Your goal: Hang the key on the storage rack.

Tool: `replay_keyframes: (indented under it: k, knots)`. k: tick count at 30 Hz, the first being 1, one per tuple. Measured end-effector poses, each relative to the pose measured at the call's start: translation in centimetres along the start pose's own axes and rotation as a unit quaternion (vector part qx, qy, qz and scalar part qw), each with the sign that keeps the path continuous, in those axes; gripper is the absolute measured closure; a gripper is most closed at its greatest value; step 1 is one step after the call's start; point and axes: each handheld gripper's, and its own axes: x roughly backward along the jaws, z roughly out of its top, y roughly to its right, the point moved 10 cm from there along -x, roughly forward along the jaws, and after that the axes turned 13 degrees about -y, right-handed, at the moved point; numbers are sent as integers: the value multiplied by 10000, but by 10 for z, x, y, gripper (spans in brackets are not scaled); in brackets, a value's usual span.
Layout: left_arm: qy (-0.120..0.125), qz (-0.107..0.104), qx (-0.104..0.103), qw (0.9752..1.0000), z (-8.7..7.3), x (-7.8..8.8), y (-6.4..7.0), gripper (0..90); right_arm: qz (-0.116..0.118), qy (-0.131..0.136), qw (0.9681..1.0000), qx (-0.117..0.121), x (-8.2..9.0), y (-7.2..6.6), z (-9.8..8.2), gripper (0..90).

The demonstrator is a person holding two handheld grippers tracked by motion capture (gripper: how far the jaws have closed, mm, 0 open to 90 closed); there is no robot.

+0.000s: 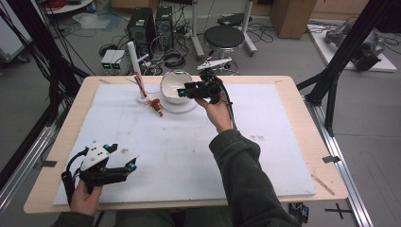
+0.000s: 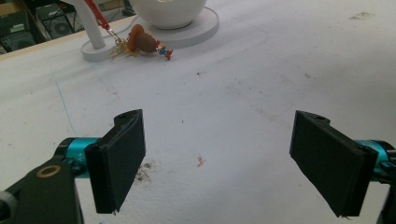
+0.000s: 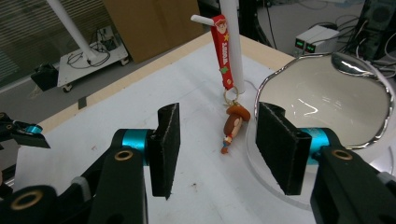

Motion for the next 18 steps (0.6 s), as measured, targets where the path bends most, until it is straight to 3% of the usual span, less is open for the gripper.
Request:
replay_keyframes:
  k: [18]
  knots:
    - [-11, 0, 44, 10000, -2, 1, -2, 187, 9, 23, 10000, 57, 17, -2, -18, 313]
